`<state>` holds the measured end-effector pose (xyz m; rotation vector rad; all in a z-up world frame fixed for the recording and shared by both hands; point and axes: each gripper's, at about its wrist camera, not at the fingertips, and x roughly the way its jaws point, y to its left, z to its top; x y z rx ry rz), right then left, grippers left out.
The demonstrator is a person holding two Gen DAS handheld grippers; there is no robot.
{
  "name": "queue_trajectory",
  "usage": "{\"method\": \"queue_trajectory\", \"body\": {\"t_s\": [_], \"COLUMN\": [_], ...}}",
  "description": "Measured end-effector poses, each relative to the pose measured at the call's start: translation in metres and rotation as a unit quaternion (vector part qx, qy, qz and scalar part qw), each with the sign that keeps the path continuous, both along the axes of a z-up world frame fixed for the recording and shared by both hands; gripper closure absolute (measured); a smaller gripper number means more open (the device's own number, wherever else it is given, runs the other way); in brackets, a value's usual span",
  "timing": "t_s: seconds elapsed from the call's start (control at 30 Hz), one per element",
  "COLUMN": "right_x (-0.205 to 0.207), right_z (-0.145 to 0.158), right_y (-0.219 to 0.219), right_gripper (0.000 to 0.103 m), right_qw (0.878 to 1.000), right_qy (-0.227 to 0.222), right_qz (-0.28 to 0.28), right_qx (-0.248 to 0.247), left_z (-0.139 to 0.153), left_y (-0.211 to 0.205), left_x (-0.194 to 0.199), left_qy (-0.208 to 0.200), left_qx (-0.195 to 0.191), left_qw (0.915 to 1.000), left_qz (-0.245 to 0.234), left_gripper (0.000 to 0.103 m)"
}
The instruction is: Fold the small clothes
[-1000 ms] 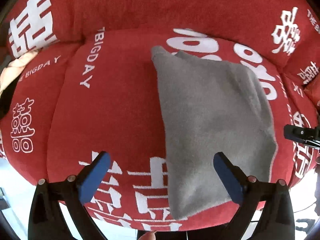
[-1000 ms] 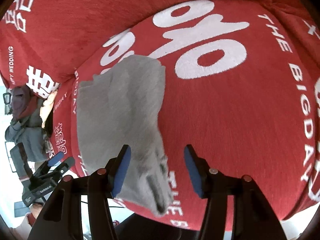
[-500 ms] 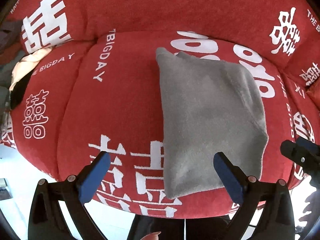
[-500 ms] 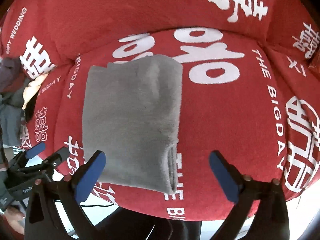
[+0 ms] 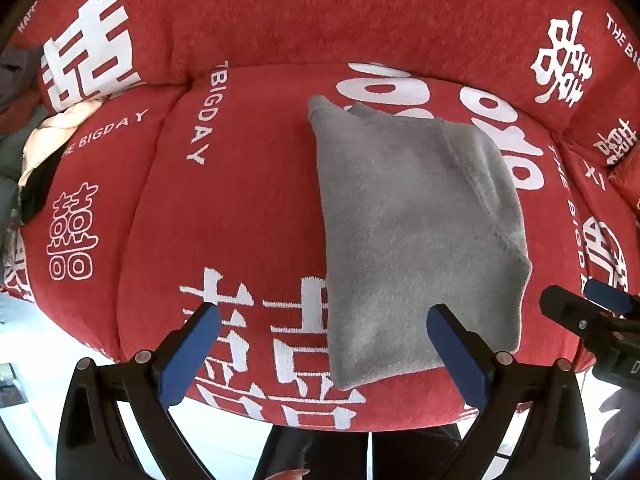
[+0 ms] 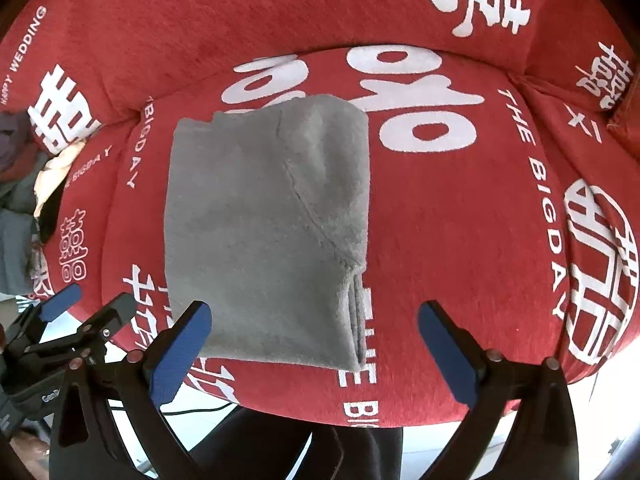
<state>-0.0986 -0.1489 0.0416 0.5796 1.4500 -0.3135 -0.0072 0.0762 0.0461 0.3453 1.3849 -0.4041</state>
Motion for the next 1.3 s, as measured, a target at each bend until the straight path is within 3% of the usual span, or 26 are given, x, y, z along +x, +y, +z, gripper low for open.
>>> {"method": "queue_trajectory", "body": {"t_s": [0.5, 1.3], "right_x": [0.004, 0.012], "right_z": [-0.006, -0.009], "right_y": [0.013, 0.017], "right_gripper": [0.000, 0.000], "right_qw": [1.000, 0.999], "right_qy": [0.022, 0.034], "right_qz": [0.013, 0.014], "right_qx": [-0.014, -0.025], "left_z": [-0.008, -0.014], "left_y": [0.004, 0.007], "left_x": [0.001, 0.006], "left_qy": [0.023, 0.023], "left_qx": [0.000, 0.012], "left_qw": [0.9997, 0.9996], "left_qz": [0.004, 0.007], "left_gripper": [0.000, 0.000]}}
